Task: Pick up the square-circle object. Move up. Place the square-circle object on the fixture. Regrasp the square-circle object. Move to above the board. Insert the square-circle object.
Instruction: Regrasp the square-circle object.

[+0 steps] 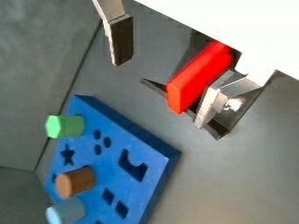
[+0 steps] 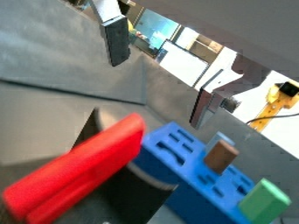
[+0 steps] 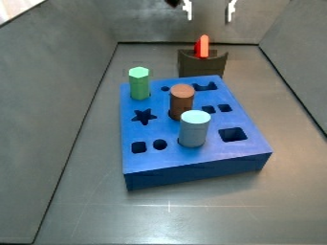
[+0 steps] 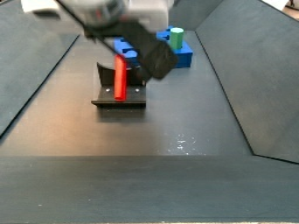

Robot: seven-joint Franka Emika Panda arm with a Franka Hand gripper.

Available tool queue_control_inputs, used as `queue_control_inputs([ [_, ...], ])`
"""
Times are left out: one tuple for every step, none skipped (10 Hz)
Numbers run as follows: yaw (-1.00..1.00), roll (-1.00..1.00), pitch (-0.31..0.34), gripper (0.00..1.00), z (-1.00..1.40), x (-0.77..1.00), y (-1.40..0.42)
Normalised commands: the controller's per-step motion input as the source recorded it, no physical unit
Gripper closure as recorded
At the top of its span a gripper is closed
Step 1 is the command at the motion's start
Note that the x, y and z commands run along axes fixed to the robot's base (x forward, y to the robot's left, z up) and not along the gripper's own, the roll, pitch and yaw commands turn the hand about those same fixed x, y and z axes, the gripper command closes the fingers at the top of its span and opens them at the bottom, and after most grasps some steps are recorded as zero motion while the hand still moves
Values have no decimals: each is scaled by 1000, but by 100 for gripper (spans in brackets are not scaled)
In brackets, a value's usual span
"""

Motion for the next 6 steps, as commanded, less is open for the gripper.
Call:
queue_control_inputs([
  [-2, 58, 64, 0, 482, -25, 5],
  [-6, 53, 68, 0, 359, -25, 3],
  [14, 1000, 67, 0, 592, -108, -863],
  [13, 1000, 64, 0, 472, -93, -821],
  [12, 1000, 54, 0, 339, -105, -691],
  [11, 1000, 45, 0, 169, -105, -537],
])
